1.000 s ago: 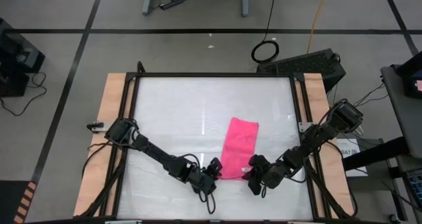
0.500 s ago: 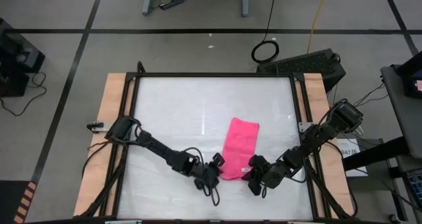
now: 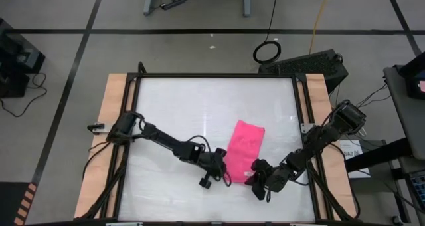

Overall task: Roll towel
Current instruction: Roll the pink towel

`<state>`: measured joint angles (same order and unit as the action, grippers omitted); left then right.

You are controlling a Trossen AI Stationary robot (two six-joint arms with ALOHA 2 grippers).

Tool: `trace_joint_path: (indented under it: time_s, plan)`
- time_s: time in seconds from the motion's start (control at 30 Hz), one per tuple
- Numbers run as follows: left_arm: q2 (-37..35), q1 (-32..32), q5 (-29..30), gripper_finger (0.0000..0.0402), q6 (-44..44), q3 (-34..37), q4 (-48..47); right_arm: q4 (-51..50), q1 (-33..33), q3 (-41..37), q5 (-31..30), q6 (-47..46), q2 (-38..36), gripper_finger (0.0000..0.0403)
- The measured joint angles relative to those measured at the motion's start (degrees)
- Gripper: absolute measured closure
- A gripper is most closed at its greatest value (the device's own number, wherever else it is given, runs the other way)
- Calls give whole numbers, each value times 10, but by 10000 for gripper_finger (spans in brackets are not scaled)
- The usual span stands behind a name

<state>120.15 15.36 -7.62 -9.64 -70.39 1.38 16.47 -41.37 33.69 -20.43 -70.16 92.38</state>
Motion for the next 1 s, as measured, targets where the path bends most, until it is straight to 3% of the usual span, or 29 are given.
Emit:
trace_joint_path:
  time_s: [0.5,0.7,1.0]
  plan:
    - [-1,-61,-236,401,257,0,62,-7,-26,0,23,-17,0,403]
    - [-1,-72,-232,401,313,-1,41,-6,-25,1,31,7,0,398]
    - [-2,-74,-188,401,324,0,-10,-7,-27,0,76,58,-1,327]
